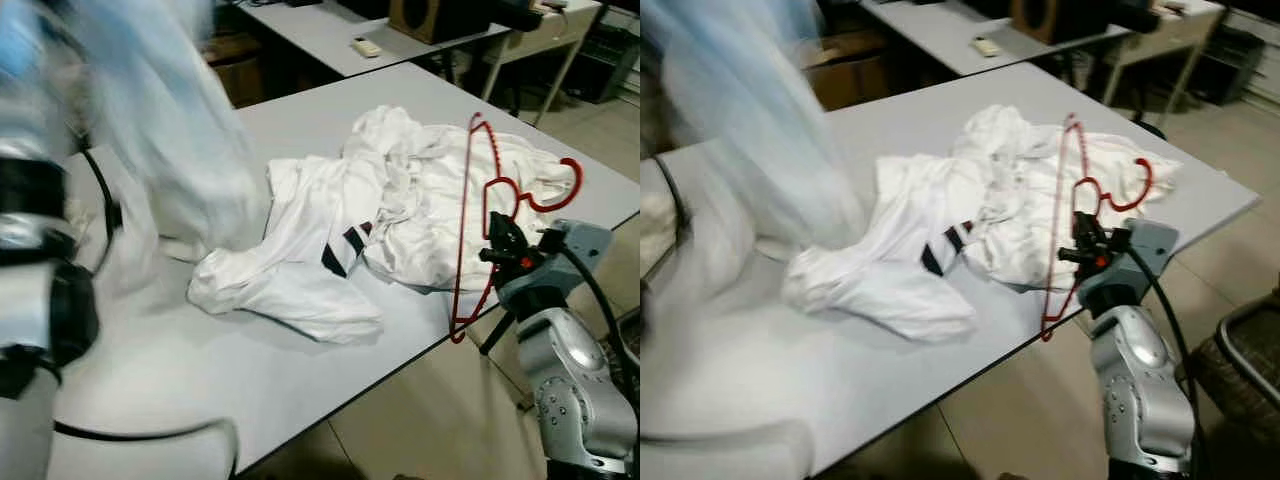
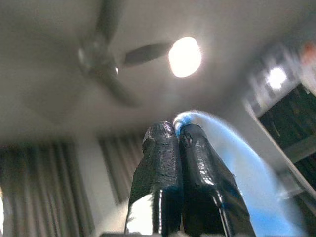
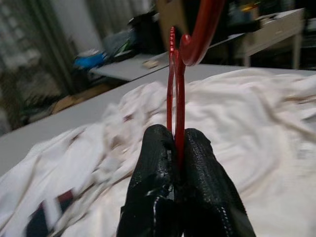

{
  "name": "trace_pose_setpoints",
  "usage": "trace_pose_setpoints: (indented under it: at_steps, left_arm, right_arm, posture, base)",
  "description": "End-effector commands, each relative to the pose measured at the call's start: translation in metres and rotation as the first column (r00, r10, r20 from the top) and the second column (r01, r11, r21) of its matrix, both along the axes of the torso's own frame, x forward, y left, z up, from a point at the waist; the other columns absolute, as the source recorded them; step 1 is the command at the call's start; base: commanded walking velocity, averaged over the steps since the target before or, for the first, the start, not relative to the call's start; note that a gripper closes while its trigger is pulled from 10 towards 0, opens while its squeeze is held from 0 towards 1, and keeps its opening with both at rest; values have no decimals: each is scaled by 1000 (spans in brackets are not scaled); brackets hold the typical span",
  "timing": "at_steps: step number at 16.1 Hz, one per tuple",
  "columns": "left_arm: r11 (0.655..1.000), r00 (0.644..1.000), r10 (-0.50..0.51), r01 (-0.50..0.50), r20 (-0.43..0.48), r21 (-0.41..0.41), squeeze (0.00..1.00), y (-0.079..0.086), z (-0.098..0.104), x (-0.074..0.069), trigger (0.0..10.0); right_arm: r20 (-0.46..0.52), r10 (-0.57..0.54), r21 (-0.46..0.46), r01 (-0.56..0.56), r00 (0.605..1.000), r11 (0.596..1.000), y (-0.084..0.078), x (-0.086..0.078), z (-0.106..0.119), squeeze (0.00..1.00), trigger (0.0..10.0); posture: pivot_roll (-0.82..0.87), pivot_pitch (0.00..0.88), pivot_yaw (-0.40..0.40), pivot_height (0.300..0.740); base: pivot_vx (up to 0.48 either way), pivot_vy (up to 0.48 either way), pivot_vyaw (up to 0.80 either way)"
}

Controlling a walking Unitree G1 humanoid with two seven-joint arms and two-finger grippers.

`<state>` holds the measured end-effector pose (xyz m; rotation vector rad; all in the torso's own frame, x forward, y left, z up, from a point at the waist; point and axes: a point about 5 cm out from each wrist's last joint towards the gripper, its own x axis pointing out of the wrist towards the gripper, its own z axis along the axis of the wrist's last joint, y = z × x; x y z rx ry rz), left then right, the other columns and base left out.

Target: Hang hanger

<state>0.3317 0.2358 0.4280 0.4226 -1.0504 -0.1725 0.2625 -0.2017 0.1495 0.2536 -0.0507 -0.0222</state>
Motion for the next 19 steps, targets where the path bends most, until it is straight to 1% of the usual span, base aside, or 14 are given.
trace_pose_setpoints:
  at_steps: [1,2,3,4,5,6,9,12,13,14,15,17,18,19]
  left_arm:
    - [997,963,53,-36,-262,69,0,3,-48,26,0]
    - [984,885,121,-46,-449,174,0,3,-83,40,0]
    - [970,822,169,-41,-544,240,0,4,-111,46,0]
    - [953,778,204,-20,-595,301,0,5,-134,46,0]
    - [938,707,220,35,-672,344,0,7,-160,43,0]
    - [935,681,232,40,-694,352,0,9,-167,40,0]
    - [932,667,259,16,-699,361,0,15,-167,40,0]
    - [914,596,281,74,-753,399,0,17,-180,39,0]
    - [935,679,224,53,-700,350,0,12,-165,39,0]
    - [995,931,-84,96,-355,18,0,0,-89,25,0]
    - [971,965,-211,189,-156,-143,0,3,-58,10,0]
    - [993,937,-116,112,-329,-32,0,8,-73,17,0]
    - [997,902,-22,50,-432,53,0,12,-96,24,0]
    - [997,889,-9,42,-458,62,0,12,-105,25,0]
  right_arm:
    - [3,-7,-2,7,1000,1000,0,-1,0,0,10000]
    - [0,-3,-2,3,1000,1000,2,-1,-1,0,10000]
    - [-1,-1,-2,1,1000,1000,3,-1,-1,0,10000]
    - [-2,-3,-1,3,1000,1000,2,-2,-2,0,10000]
    - [-5,-7,0,7,1000,1000,1,-3,-3,0,10000]
    - [-7,-7,-1,7,1000,1000,1,-3,-3,0,10000]
    - [-9,-4,-1,4,1000,1000,1,-2,-3,0,10000]
    - [-9,9,-1,-9,1000,1000,4,1,-3,0,10000]
    - [-6,10,-1,-10,1000,1000,4,1,-2,0,10000]
    - [21,-6,11,6,1000,1000,1,2,3,0,10000]
    - [34,-15,18,15,999,1000,-1,2,5,0,10000]
    - [29,-11,13,11,1000,1000,-1,2,4,0,10000]
    - [20,1,5,-1,1000,1000,1,2,2,0,10000]
    - [16,5,3,-5,1000,1000,2,2,1,0,10000]
  posture:
    - [-141,0,58,740]
    - [-141,0,59,740]
    - [-143,0,61,740]
    - [-143,0,61,740]
    - [-142,0,60,740]
    - [-142,0,60,740]
    - [-137,0,52,740]
    - [-131,0,47,740]
    - [-134,0,48,740]
    - [-133,0,47,740]
    - [-131,0,47,740]
    - [-130,0,45,740]
    - [-131,0,46,740]
    - [-131,0,46,740]
  base:
    - [0,0,0]
    - [0,0,0]
    - [0,0,0]
    - [0,0,0]
    - [0,0,0]
    - [0,0,0]
    - [0,0,0]
    - [0,0,0]
    - [0,0,0]
    - [0,0,0]
    - [0,0,0]
    - [0,0,0]
    - [0,0,0]
    - [0,0,0]
